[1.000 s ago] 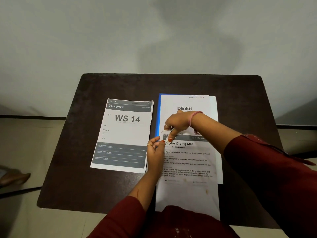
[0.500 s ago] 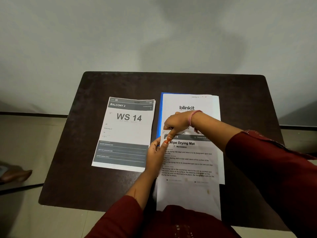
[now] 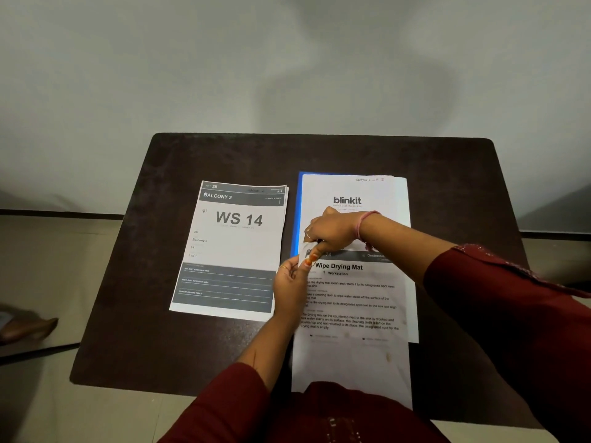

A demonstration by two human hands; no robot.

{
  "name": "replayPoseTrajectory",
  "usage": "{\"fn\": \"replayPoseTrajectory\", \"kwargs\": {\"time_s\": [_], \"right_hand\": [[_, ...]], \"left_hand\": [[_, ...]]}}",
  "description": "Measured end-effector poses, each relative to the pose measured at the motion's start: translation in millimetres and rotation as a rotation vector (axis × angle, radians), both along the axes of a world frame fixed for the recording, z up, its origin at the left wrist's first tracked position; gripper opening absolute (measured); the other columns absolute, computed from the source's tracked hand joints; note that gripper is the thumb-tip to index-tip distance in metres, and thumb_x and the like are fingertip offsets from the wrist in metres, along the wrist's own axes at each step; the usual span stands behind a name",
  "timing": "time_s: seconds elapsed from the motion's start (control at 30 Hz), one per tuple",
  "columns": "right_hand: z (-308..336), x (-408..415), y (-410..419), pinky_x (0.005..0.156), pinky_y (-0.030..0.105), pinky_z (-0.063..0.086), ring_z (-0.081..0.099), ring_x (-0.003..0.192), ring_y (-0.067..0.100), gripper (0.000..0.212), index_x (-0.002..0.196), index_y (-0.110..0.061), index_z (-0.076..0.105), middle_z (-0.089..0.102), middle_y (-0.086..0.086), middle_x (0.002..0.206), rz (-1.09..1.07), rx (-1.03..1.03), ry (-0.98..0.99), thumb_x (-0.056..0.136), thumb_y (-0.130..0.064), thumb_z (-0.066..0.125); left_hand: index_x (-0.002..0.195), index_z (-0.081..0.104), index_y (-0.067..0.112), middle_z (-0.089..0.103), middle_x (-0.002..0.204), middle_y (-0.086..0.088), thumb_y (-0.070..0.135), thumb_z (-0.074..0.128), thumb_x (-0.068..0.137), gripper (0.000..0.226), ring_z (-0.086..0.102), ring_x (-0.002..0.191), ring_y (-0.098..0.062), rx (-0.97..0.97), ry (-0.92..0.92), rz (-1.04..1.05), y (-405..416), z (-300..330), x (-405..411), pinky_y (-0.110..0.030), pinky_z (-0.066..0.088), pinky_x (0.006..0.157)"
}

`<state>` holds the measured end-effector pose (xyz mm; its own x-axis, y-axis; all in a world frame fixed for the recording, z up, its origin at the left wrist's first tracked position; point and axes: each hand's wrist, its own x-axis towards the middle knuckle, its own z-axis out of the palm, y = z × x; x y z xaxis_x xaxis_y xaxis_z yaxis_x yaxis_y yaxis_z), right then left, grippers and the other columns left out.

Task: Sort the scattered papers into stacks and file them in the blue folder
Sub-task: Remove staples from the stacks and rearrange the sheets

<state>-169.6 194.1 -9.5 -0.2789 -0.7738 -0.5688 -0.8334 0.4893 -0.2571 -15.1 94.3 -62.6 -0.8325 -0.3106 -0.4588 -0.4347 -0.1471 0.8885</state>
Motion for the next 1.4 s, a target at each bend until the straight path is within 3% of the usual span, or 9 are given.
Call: {"fn": "replayPoseTrajectory", "kwargs": {"time_s": [0.13, 0.4, 0.5, 0.6, 0.8, 0.9, 1.07, 1.23, 1.4], "right_hand": [[-4, -4, 7, 0.078, 0.032, 0.041, 0.055, 0.088, 0.02, 0.028, 0.1, -0.016, 0.062, 0.059, 0.0, 0.093, -0.12, -0.025, -0.225, 0.092, -0.042, 0.055], [-10, 5, 41, 0.089, 0.026, 0.041, 0.053, 0.1, 0.012, 0.04, 0.122, -0.022, 0.061, 0.061, -0.004, 0.114, -0.338, -0.245, -0.312, 0.089, -0.044, 0.06], [-6, 12, 65, 0.092, 0.017, 0.038, 0.051, 0.106, 0.006, 0.042, 0.128, -0.023, 0.057, 0.057, -0.011, 0.119, -0.544, -0.369, -0.352, 0.09, -0.04, 0.06], [-3, 25, 91, 0.088, 0.007, 0.038, 0.051, 0.105, 0.003, 0.033, 0.124, -0.027, 0.057, 0.057, -0.011, 0.118, -0.797, -0.53, -0.351, 0.092, -0.031, 0.059], [-15, 67, 134, 0.092, 0.019, 0.04, 0.052, 0.111, 0.008, 0.034, 0.128, -0.01, 0.057, 0.057, -0.003, 0.12, -1.411, -0.847, -0.188, 0.095, -0.022, 0.054], [-29, 88, 158, 0.098, 0.033, 0.044, 0.055, 0.112, 0.014, 0.039, 0.129, -0.014, 0.056, 0.058, 0.002, 0.124, -1.595, -0.799, -0.085, 0.095, -0.033, 0.053], [-39, 121, 184, 0.101, 0.042, 0.039, 0.049, 0.12, 0.032, 0.048, 0.131, -0.004, 0.051, 0.05, 0.018, 0.13, -1.813, -0.54, 0.209, 0.096, -0.036, 0.05], [-51, 138, 199, 0.099, 0.047, 0.041, 0.048, 0.117, 0.039, 0.052, 0.127, 0.001, 0.052, 0.046, 0.023, 0.128, -1.807, -0.288, 0.274, 0.094, -0.04, 0.051], [-49, 143, 195, 0.095, 0.048, 0.042, 0.043, 0.119, 0.039, 0.054, 0.128, 0.0, 0.051, 0.046, 0.023, 0.127, -1.797, -0.206, 0.337, 0.095, -0.043, 0.048]], "left_hand": [[0.117, 0.061, 0.011, 0.072, 0.101, -0.01, 0.023, 0.062, 0.092, 0.028, 0.069, 0.092, -0.024, 0.094, 0.023, -0.072, -2, 3, 3, -0.036, 0.057, 0.078], [0.132, 0.051, 0.004, 0.067, 0.116, -0.013, 0.002, 0.056, 0.093, 0.04, 0.067, 0.1, -0.026, 0.112, -0.039, -0.022, -4, 1, 4, -0.039, 0.057, 0.084], [0.126, 0.055, 0.003, 0.068, 0.112, -0.014, 0.001, 0.053, 0.094, 0.032, 0.068, 0.095, -0.023, 0.085, -0.038, -0.015, -4, -1, 5, -0.029, 0.058, 0.074], [0.123, 0.056, 0.001, 0.068, 0.111, -0.017, 0.002, 0.053, 0.094, 0.029, 0.068, 0.095, -0.025, 0.097, -0.05, -0.007, -3, -1, 4, -0.032, 0.058, 0.077], [0.112, 0.061, 0.005, 0.07, 0.096, -0.015, 0.01, 0.05, 0.098, 0.019, 0.067, 0.075, -0.019, 0.224, -0.096, 0.046, -8, 5, 3, -0.03, 0.057, 0.066], [0.118, 0.055, 0.002, 0.067, 0.102, -0.015, 0.007, 0.05, 0.097, 0.022, 0.064, 0.079, -0.018, 0.204, -0.117, 0.117, -9, 5, 1, -0.029, 0.055, 0.071], [0.113, 0.046, 0.01, 0.063, 0.095, -0.009, 0.005, 0.049, 0.097, 0.016, 0.061, 0.074, -0.014, 0.181, -0.099, 0.132, -7, 10, 1, -0.019, 0.052, 0.056], [0.11, 0.047, 0.011, 0.061, 0.091, -0.008, 0.004, 0.048, 0.097, 0.014, 0.059, 0.073, -0.013, 0.167, -0.115, 0.146, -5, 12, 2, -0.016, 0.051, 0.054], [0.116, 0.05, 0.006, 0.065, 0.093, -0.006, 0.004, 0.049, 0.097, 0.019, 0.062, 0.078, -0.013, 0.161, -0.136, 0.136, -4, 17, 7, -0.014, 0.053, 0.059]]}}
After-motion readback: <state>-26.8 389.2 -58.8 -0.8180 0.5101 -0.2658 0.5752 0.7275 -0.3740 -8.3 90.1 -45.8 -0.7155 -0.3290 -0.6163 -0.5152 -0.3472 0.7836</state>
